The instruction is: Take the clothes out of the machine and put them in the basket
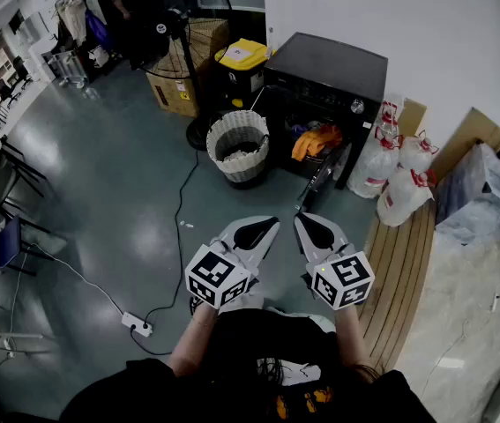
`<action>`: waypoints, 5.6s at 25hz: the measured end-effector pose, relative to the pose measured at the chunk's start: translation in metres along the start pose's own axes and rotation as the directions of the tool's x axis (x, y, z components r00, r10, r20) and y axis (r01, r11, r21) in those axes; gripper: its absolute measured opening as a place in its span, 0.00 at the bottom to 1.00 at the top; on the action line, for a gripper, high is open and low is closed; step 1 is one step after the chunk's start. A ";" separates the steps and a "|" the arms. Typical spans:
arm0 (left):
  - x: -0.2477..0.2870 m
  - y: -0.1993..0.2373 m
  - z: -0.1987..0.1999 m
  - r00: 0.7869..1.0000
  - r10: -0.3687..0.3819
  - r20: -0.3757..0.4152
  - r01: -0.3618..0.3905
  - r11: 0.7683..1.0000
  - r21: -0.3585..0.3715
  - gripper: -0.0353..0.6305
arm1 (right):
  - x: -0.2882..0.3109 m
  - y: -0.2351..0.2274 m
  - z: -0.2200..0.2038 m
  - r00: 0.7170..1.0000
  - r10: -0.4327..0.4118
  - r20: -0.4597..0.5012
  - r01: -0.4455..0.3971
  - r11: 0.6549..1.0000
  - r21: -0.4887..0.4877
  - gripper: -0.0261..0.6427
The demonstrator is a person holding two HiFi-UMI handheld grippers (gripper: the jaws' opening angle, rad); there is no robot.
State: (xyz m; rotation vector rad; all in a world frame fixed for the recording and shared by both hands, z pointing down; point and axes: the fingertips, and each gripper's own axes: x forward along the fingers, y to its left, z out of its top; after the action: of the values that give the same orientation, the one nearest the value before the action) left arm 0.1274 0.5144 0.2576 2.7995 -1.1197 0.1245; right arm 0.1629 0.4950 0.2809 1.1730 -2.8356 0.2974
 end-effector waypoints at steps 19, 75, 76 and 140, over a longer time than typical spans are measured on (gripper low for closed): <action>0.006 0.011 -0.008 0.998 0.030 -0.056 -0.031 1.000 -0.008 0.06 | 0.012 0.002 -0.013 0.995 0.100 -0.021 -0.099 0.995 0.023 0.06; 0.142 0.368 -0.016 0.970 -0.221 -0.104 0.215 0.974 -0.072 0.06 | 0.345 -0.163 0.003 0.957 -0.266 -0.118 0.281 0.949 0.145 0.06; 0.150 0.373 -0.015 0.971 -0.216 -0.103 0.210 0.975 -0.074 0.06 | 0.350 -0.174 0.004 0.957 -0.267 -0.112 0.282 0.948 0.149 0.06; 0.425 0.487 -0.104 0.576 -0.674 -0.462 0.773 0.633 0.040 0.06 | 0.421 -0.494 -0.173 0.572 -0.776 -0.267 0.810 0.481 0.336 0.25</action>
State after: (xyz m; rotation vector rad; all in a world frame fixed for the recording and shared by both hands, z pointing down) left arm 0.0950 -0.1091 0.4529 2.9638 0.2233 0.7564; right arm 0.2097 -0.1045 0.5802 2.3324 -1.8353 0.8764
